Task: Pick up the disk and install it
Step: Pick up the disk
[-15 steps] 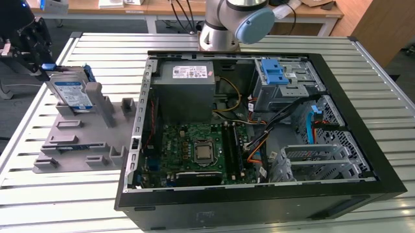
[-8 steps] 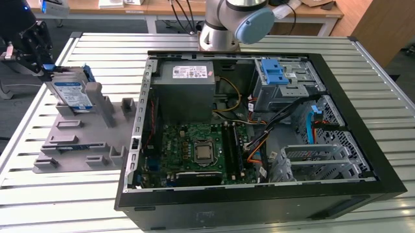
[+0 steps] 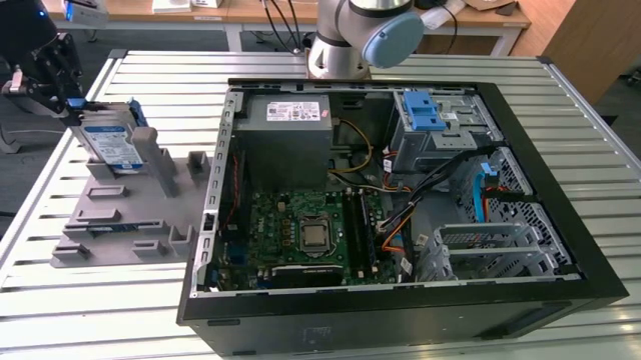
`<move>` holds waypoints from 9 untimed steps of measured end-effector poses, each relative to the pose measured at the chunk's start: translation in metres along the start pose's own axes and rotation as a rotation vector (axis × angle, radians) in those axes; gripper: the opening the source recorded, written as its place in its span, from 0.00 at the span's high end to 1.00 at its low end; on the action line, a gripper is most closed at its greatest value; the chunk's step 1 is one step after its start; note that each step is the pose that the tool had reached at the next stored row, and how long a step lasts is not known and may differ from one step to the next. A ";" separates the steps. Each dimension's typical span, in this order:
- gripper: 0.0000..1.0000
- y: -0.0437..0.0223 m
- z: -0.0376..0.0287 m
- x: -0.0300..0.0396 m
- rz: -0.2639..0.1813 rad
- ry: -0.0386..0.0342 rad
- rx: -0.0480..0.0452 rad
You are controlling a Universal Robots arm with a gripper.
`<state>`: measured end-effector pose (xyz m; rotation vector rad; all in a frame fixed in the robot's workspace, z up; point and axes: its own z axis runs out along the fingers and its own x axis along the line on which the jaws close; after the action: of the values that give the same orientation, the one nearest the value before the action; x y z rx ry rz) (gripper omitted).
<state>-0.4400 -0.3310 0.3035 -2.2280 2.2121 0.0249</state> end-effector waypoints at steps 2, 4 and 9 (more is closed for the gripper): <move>0.57 0.0000 0.0001 -0.0001 0.000 0.0000 0.0001; 0.57 0.0000 0.0001 -0.0001 0.000 -0.0001 0.0001; 0.56 0.0000 0.0001 -0.0001 0.000 -0.0001 0.0001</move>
<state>-0.4400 -0.3308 0.3034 -2.2279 2.2121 0.0249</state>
